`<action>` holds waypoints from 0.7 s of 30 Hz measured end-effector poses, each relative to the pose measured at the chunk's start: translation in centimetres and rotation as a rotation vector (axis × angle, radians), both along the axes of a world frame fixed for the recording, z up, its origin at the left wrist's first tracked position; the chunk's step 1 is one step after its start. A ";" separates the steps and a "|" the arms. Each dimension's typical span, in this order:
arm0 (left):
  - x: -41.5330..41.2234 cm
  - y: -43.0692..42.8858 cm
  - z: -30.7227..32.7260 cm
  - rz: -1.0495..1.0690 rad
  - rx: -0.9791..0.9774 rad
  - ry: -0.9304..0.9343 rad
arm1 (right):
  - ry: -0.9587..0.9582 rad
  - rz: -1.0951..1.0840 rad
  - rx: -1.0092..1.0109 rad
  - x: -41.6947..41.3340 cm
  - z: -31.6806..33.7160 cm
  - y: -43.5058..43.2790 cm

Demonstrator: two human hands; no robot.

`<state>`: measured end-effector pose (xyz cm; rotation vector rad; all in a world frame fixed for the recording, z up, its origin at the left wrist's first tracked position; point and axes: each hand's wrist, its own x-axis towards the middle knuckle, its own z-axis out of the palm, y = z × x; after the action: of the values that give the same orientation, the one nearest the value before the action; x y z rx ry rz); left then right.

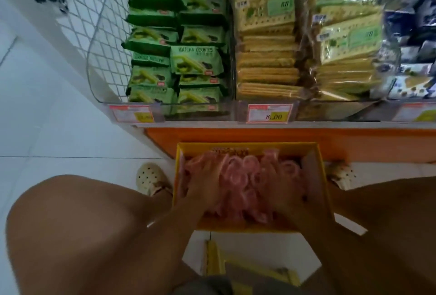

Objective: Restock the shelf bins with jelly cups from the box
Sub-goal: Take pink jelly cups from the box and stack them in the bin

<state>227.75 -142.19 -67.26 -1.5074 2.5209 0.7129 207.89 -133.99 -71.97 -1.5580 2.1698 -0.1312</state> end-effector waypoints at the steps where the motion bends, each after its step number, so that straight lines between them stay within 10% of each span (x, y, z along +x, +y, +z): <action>1: -0.4 -0.5 -0.7 0.005 0.052 0.037 | -0.044 -0.031 -0.038 -0.2 -0.1 -0.7; 9: -2.9 0.2 -2.6 -0.004 0.221 0.037 | -0.279 0.025 0.104 0.9 2.9 -2.4; 21: -2.5 0.5 -2.3 -0.030 0.220 0.166 | -0.130 0.192 0.153 1.9 1.6 -2.3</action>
<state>225.20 -141.74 -69.61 -1.3862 2.4731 1.1115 209.84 -136.28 -70.41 -1.6130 1.8741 -0.0043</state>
